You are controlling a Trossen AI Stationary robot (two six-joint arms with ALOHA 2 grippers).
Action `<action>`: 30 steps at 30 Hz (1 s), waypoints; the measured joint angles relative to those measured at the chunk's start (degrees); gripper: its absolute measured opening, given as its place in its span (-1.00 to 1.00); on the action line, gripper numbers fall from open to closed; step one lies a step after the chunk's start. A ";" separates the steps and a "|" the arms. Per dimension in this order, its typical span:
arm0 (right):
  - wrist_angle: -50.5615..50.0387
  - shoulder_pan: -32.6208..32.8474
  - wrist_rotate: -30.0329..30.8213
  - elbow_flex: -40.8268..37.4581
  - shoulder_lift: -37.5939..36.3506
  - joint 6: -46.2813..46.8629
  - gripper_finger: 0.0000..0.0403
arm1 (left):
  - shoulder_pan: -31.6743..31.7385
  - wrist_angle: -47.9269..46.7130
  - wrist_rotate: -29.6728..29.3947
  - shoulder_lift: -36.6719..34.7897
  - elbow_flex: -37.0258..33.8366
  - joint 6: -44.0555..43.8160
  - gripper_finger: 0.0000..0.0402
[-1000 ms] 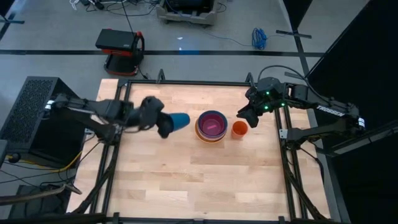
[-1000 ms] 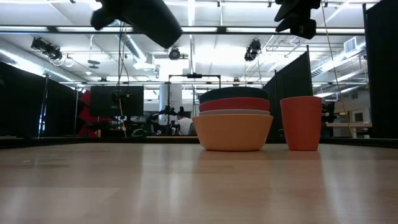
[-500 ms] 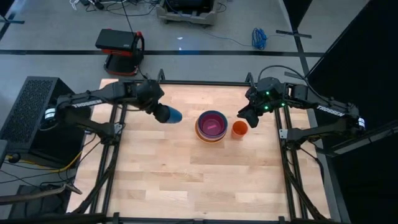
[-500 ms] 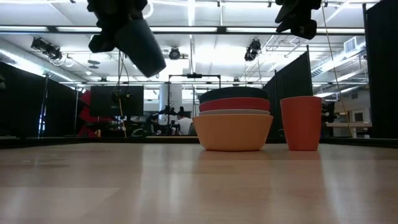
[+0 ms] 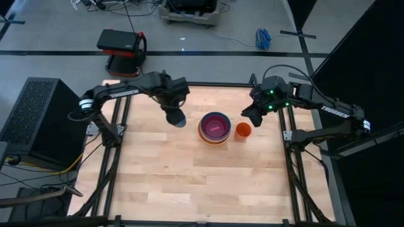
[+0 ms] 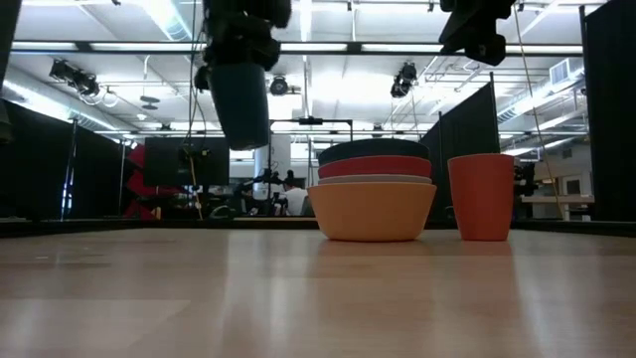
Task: Nest bowls inside each other
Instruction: Move the blue cup to the left side of the stacked bowls
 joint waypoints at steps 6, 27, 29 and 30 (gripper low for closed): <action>-1.58 -0.01 0.12 0.00 0.00 -0.07 -0.56 | 0.53 -1.29 0.74 3.65 0.03 1.86 -1.00; -2.89 -0.28 0.39 0.00 -0.13 -1.51 -0.47 | 0.49 6.21 2.97 13.94 -0.03 3.09 -1.00; -3.36 -0.28 0.39 0.00 -0.13 -1.53 -0.47 | 0.49 6.14 2.99 13.96 -0.04 3.11 -1.00; -3.60 -0.28 0.39 0.00 -0.13 -1.61 -0.46 | 0.49 6.43 3.02 13.94 -0.20 3.08 -1.00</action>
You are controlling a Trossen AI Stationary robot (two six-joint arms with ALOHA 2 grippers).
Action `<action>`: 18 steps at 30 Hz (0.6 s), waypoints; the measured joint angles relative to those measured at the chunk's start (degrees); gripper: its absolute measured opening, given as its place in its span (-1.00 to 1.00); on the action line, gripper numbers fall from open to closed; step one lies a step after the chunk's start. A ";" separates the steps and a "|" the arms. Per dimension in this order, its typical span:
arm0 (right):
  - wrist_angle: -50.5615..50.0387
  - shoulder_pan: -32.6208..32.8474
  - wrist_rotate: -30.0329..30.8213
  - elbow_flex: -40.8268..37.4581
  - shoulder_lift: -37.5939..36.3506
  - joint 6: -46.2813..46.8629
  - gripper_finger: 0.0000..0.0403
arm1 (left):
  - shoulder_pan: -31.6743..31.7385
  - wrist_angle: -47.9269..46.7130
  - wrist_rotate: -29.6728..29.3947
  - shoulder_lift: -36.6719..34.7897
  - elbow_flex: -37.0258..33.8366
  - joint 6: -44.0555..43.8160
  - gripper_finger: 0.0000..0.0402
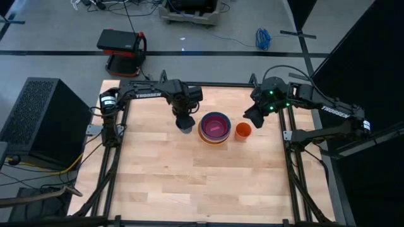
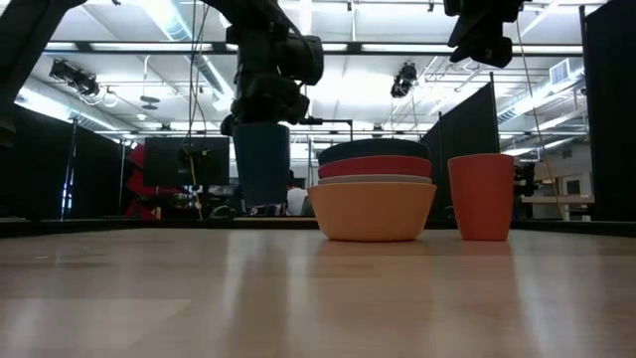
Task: Nest bowls inside each other
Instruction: Move the blue cup to the left side of the stacked bowls
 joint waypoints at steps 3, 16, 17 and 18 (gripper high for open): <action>-0.11 0.00 0.00 0.00 0.00 -0.16 -0.43 | -0.02 -0.25 0.02 -0.01 -1.15 -0.14 -1.00; -0.13 -0.02 0.01 0.00 -0.02 -0.28 -0.41 | -1.19 3.71 1.20 0.15 -2.94 -1.92 -1.00; -0.13 -0.02 0.01 0.00 -0.02 -0.29 -0.41 | -1.30 4.06 1.31 0.16 -3.03 -2.08 -1.00; -0.13 -0.02 0.00 0.00 -0.02 -0.30 -0.41 | -1.40 4.41 1.42 0.18 -3.11 -2.24 -1.00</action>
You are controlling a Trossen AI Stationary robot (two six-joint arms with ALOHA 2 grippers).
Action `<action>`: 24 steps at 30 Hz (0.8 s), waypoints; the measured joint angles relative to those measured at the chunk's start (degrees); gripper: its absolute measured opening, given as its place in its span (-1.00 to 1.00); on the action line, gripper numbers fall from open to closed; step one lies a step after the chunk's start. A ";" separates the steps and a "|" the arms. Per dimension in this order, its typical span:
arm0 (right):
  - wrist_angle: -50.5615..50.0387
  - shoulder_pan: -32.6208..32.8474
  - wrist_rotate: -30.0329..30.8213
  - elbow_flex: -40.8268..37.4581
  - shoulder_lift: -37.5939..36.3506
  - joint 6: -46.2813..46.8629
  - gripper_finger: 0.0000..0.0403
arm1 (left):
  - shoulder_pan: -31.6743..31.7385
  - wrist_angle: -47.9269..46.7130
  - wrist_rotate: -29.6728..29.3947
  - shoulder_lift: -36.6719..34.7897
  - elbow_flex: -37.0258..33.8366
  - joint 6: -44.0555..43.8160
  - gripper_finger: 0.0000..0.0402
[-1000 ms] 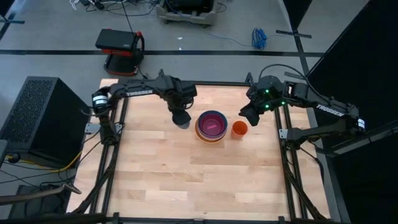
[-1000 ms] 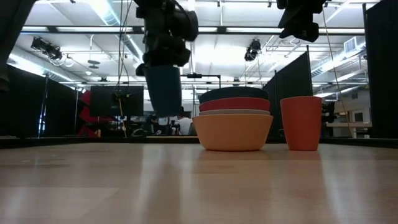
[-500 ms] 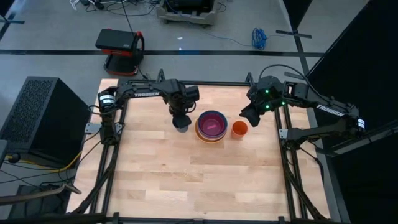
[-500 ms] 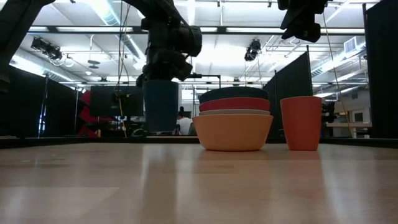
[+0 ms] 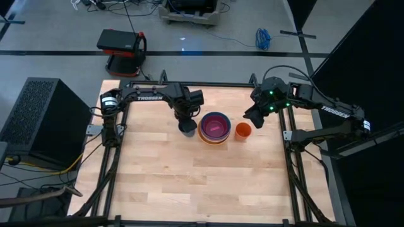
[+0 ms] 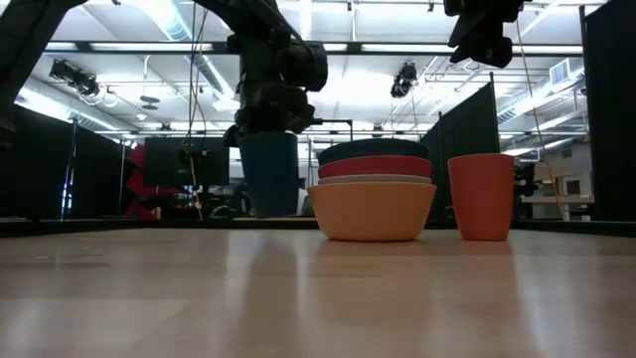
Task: Nest bowls inside each other
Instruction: Move the blue cup to the left side of the stacked bowls
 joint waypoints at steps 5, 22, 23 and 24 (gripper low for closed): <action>-0.01 0.00 -0.01 0.00 0.00 -0.04 -0.41 | -0.51 1.71 0.53 0.07 -0.41 -0.78 -1.00; 0.00 0.00 -0.06 0.00 0.00 0.05 -0.44 | -0.98 -0.86 -0.27 1.54 -0.36 -0.93 -1.00; 0.00 0.00 -0.07 0.00 0.00 0.06 -0.44 | -1.08 -0.97 -0.22 1.84 -0.35 -0.91 -1.00; 0.00 0.00 -0.08 0.00 0.00 0.07 -0.44 | -1.18 -1.07 -0.17 2.15 -0.34 -0.89 -1.00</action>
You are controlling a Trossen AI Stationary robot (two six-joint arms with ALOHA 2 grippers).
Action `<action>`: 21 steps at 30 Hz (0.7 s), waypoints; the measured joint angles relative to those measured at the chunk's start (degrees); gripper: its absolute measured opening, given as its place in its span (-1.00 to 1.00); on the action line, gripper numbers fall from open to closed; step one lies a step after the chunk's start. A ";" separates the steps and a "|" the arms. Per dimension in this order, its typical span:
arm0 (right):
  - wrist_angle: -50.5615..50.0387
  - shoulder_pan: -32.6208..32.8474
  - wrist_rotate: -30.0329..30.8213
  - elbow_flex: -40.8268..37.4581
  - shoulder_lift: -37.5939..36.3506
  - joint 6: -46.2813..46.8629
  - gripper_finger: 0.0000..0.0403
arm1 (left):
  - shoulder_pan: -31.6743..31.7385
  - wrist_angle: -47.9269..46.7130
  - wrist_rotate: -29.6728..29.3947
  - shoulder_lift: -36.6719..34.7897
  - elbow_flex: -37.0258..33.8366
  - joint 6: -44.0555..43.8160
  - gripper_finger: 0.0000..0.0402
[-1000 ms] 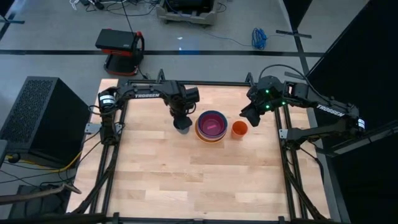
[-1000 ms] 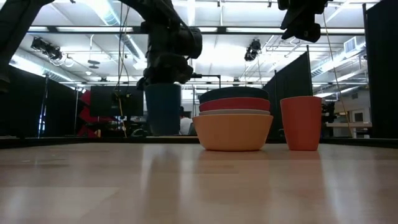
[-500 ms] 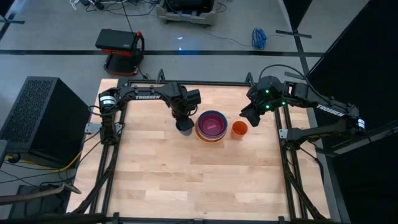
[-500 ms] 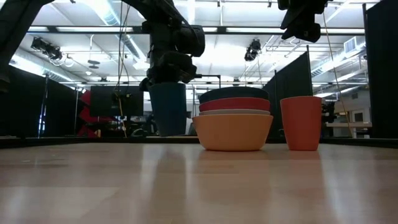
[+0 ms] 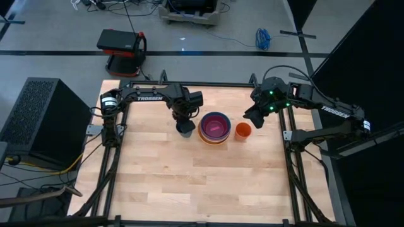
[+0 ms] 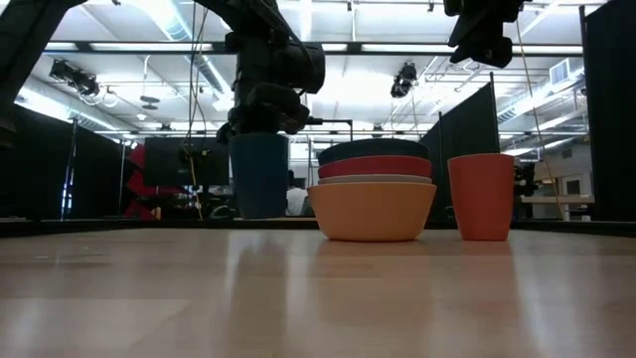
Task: Nest bowls inside each other
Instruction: Move the blue cup to the left side of the stacked bowls
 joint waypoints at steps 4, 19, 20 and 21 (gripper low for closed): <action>0.00 0.00 -0.04 0.00 0.00 0.04 -0.44 | -0.40 -0.42 0.20 1.22 0.05 0.08 -1.00; -0.01 0.00 -0.23 0.00 0.00 0.00 -0.41 | -1.84 -0.03 -1.07 3.89 0.16 -0.11 -0.98; -0.03 0.02 -0.23 0.00 0.00 -0.02 -0.41 | -1.84 0.10 -1.22 3.96 0.16 -0.15 -0.97; -0.01 0.02 -0.23 0.00 0.00 -0.04 -0.42 | -1.84 0.23 -1.35 4.00 0.09 -0.17 -0.95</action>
